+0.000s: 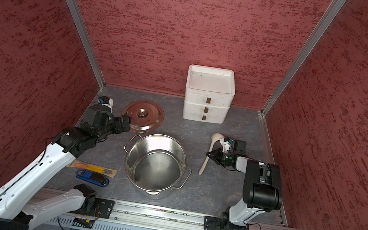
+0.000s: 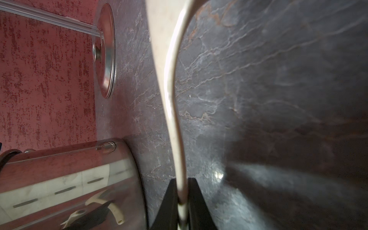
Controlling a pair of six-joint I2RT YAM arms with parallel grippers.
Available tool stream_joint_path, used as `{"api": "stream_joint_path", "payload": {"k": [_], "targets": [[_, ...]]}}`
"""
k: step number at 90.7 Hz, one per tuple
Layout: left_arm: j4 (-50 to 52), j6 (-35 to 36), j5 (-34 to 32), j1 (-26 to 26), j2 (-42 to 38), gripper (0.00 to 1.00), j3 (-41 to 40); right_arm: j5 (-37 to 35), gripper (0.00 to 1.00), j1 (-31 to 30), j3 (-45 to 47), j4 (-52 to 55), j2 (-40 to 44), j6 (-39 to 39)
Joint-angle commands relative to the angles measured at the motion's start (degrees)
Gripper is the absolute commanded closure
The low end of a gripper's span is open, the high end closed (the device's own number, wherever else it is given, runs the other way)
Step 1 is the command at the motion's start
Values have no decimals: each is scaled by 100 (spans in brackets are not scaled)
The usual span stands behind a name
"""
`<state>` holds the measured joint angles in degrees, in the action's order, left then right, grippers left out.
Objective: Stir the soup with a spoon
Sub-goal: Place the spoon at the center of the board, then reset both arms
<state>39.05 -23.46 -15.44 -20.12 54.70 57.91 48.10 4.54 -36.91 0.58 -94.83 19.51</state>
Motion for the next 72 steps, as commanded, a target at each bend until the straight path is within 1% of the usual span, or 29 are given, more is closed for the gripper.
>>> {"api": "stream_joint_path", "payload": {"k": [1, 7, 11, 23, 30, 36, 41, 48, 52, 60, 67, 72], "targets": [[-12, 180, -172, 122, -139, 0, -166, -134, 76, -37, 57, -135, -62, 99], [-75, 254, -194, 176, -198, 0, -264, -261, 68, -37, 8, 2, 8, 69], [-96, 270, -205, 212, -241, 0, -340, -414, 63, -32, -33, 133, 72, 62], [-116, 312, -247, 309, -384, 0, -564, -571, 59, -33, -208, 620, 144, 97], [-51, 350, -311, 386, -461, 0, -659, -912, 56, -36, -255, 990, 364, 156], [19, 376, -427, 445, -534, 0, -733, -1376, 50, -33, -247, 1428, 749, 207], [70, 449, -524, 508, -577, 0, -806, -1755, 43, -39, -274, 1828, 1081, 160], [84, 602, -629, 592, -635, 0, -885, -2247, 35, -34, -368, 2425, 1810, -7], [79, 649, -708, 654, -643, 0, -921, -2557, 30, -32, -474, 2783, 2222, -110], [-44, 876, -702, 820, -650, 0, -995, -3170, 22, -33, -860, 3462, 2783, -215], [-187, 1080, -642, 981, -621, 0, -1030, -3518, 16, -33, -1212, 3631, 3176, -246], [-395, 1239, -538, 1156, -574, 0, -1110, -3727, 12, -32, -1331, 3383, 3404, -291]]}}
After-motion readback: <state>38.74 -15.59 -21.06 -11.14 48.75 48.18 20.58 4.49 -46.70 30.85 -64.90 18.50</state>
